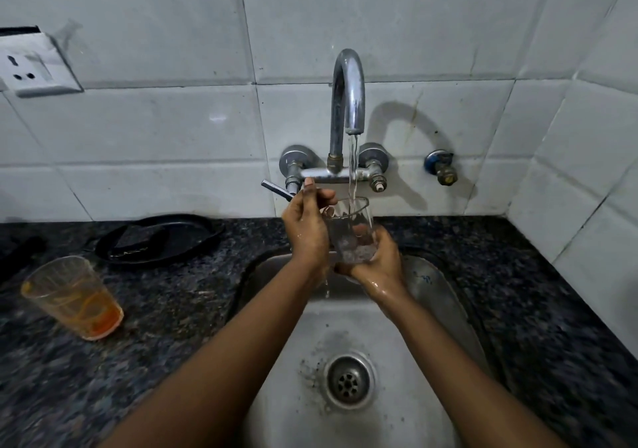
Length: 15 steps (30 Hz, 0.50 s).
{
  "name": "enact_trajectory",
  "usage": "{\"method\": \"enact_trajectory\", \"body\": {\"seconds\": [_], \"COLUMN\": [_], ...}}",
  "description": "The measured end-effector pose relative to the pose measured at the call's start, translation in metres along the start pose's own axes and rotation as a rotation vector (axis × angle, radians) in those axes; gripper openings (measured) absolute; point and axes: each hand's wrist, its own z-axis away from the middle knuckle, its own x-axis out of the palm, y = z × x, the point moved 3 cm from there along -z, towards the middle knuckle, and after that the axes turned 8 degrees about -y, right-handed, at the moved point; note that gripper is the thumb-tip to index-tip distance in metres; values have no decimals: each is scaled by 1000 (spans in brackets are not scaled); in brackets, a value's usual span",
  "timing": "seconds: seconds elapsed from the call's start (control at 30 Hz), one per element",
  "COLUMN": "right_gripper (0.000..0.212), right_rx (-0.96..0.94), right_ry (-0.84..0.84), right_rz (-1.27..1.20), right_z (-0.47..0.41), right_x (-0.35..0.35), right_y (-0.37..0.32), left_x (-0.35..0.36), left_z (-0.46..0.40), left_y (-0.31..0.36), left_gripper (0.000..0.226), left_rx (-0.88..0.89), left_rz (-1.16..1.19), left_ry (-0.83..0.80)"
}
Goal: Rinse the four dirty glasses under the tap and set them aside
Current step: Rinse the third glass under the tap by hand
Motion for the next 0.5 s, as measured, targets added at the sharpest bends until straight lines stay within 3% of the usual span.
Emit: {"method": "enact_trajectory", "body": {"seconds": [0.07,0.2,0.27,0.33,0.4,0.5], "right_gripper": [66,68,70,71,72,76], "right_rx": [-35,-123,-173,-261,-345,-401], "right_ry": [-9,16,38,60,66,75], "right_rz": [68,257,359,475,559,642], "right_z": [2,3,2,2,2,3], "right_x": [-4,-12,-16,-18,-18,-22], "right_y": [-4,-7,-10,-16,-19,-20], "left_x": [-2,-2,-1,3,10,21], "left_z": [1,0,-7,-14,-15,-14], "left_y": [7,34,47,45,35,27], "left_gripper": [30,14,10,12,16,22], "left_rx": [40,371,425,222,-54,-227], "left_rz": [-98,-782,-1077,-1183,-1119,-1017], "left_ry": [-69,-292,-368,-548,-819,-1097]}}
